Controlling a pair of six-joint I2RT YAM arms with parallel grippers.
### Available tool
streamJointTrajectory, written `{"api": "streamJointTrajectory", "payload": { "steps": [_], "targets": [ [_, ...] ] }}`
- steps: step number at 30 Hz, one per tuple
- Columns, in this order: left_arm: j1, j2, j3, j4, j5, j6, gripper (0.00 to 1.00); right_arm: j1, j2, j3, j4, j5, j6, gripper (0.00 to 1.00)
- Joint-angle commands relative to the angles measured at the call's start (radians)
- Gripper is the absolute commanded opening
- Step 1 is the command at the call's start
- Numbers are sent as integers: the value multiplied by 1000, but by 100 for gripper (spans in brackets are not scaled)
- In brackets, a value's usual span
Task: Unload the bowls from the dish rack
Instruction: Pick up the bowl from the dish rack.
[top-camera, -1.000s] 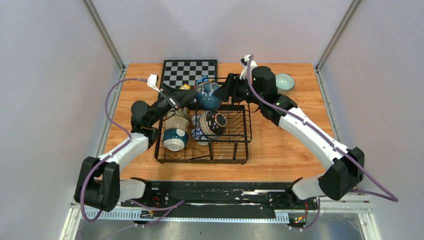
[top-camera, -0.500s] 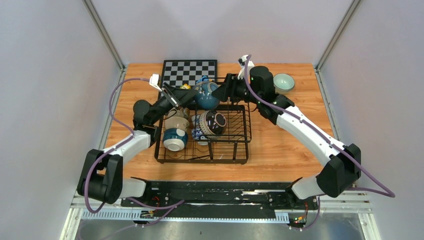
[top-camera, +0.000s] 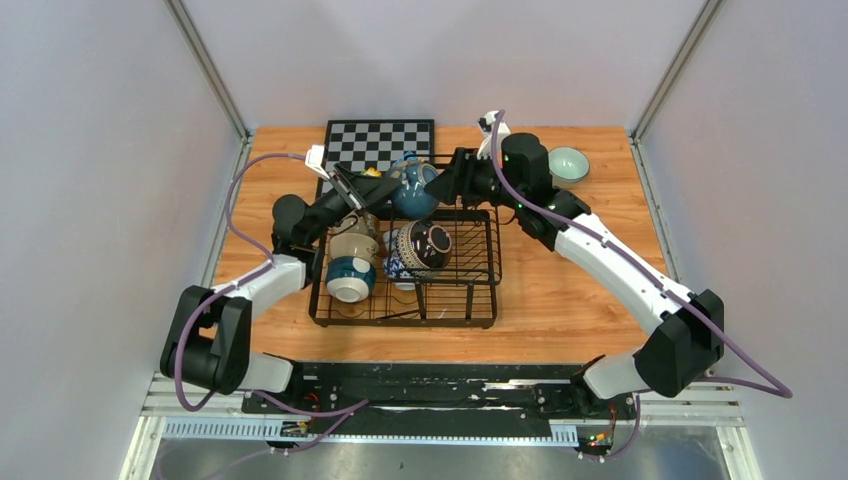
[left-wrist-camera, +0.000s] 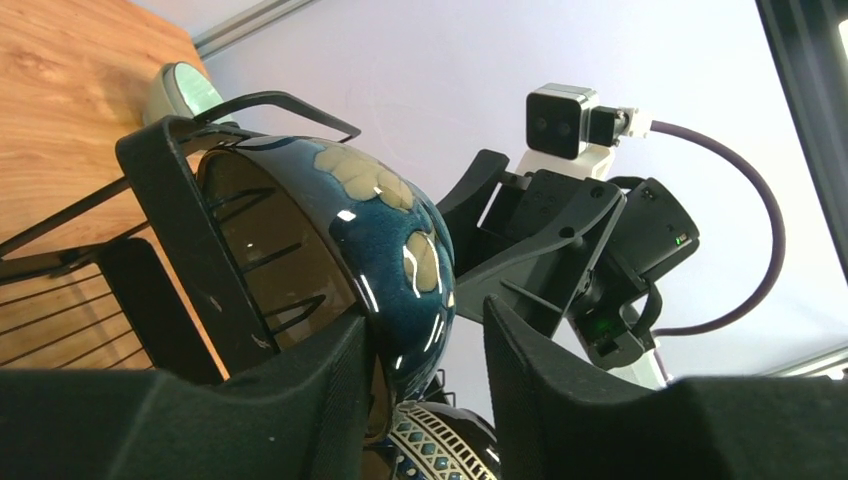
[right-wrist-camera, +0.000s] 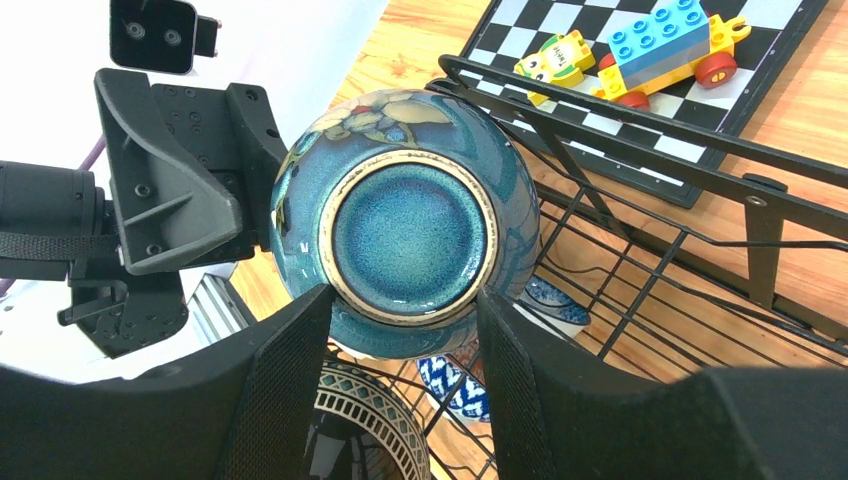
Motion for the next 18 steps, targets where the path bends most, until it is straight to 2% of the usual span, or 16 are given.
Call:
{"api": "streamJointTrajectory", "payload": {
  "steps": [1, 14, 18],
  "targets": [
    [-28, -8, 70, 123, 39, -4, 42, 5, -5, -30, 40, -17, 5, 58],
    [-62, 28, 114, 145, 57, -23, 37, -7, -15, -63, 80, -21, 20, 57],
    [-73, 35, 127, 146, 57, -27, 32, -11, -23, -74, 86, -21, 22, 57]
  ]
}}
